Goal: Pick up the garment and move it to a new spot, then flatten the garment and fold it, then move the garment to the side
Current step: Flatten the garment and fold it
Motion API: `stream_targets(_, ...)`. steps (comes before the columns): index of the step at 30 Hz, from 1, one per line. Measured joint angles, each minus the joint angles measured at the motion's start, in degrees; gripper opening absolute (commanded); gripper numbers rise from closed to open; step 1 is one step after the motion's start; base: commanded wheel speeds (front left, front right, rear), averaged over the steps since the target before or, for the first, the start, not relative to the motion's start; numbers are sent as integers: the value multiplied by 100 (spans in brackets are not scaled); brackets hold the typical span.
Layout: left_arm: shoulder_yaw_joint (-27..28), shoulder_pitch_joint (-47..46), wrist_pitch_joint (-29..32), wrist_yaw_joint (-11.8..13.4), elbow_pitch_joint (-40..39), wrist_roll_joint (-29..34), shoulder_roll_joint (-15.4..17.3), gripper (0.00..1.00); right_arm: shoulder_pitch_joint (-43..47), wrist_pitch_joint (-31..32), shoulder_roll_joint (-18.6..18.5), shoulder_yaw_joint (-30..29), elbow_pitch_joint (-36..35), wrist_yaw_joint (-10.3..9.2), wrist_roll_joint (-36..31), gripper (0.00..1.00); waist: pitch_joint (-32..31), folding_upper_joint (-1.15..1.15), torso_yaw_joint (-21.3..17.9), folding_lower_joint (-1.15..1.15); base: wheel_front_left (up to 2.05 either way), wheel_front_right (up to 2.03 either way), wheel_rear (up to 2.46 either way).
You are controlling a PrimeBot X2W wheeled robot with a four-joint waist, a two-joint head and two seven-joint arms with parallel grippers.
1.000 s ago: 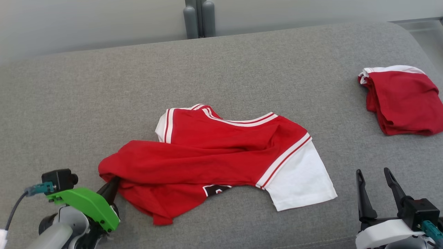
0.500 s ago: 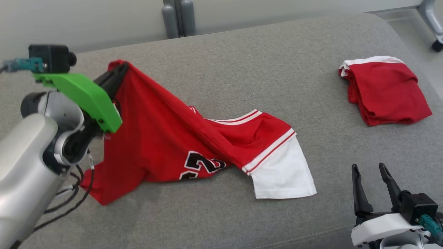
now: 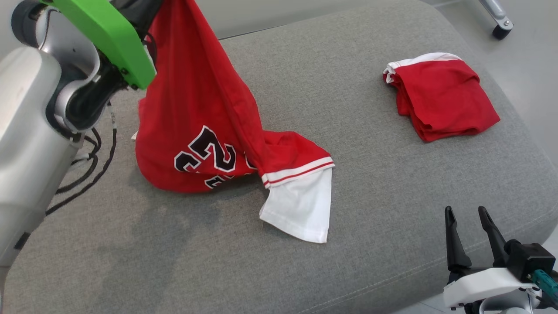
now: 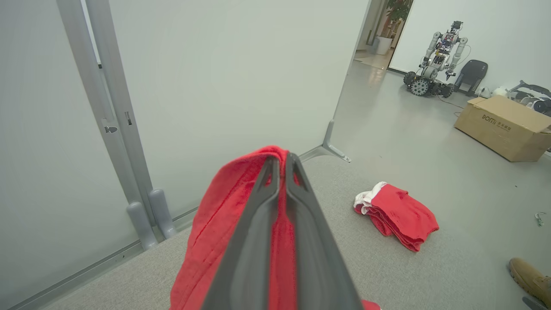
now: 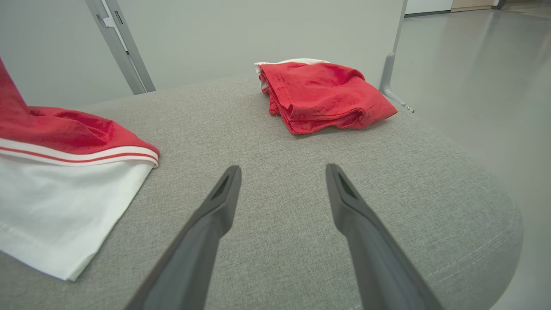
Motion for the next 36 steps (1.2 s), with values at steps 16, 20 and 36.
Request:
stream_targets(16,380,5135,-2074,1738,-3145,-1188,2168,0,313,0,-2,-137,-25,0,-164,100,-134,0,582,0,0,0,0)
stream_targets(20,648,5887,-2442,1612,-2693,-1369,1656,0,172,0,1,-133,-57,1,-320,100,-97,0,919,0,0,0,0)
stream_targets(36,1541,6257,-2490,196,331,-244,-814,28,316,0,3,-175,-79,1,-733,100,-208,0,2006,0,0,0,0)
